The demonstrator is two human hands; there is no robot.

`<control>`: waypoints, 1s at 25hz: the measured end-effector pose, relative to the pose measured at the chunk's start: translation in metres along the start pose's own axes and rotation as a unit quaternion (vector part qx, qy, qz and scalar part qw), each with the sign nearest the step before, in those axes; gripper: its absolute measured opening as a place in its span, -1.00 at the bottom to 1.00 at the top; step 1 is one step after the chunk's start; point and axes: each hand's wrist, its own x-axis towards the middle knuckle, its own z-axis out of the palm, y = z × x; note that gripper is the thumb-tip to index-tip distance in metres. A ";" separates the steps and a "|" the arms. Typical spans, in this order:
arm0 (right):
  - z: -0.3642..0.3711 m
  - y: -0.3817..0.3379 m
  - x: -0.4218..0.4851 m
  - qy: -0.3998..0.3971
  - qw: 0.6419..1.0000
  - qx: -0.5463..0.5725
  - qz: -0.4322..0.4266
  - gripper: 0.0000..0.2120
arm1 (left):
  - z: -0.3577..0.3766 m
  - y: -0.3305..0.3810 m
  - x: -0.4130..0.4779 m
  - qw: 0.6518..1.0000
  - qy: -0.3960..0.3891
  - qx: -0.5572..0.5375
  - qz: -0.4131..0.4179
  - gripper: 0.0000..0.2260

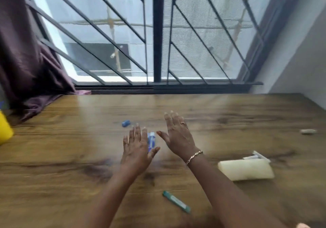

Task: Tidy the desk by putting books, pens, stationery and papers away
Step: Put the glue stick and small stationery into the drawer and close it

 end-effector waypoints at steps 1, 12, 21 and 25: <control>-0.005 0.011 -0.005 0.000 1.000 0.002 0.006 -0.35 | 0.003 0.012 0.001 1.000 -0.001 0.003 0.010 -0.30; -0.073 0.110 -0.085 -0.122 0.992 -0.016 0.017 -0.30 | 0.038 0.108 -0.004 0.989 -0.045 -0.012 0.144 -0.29; -0.081 0.150 -0.132 -0.223 0.969 -0.108 0.000 -0.23 | 0.061 0.162 -0.018 0.952 -0.099 -0.020 0.289 -0.23; -0.081 0.149 -0.135 -0.192 0.976 -0.106 -0.012 -0.39 | 0.064 0.167 -0.023 0.948 -0.092 -0.017 0.303 -0.31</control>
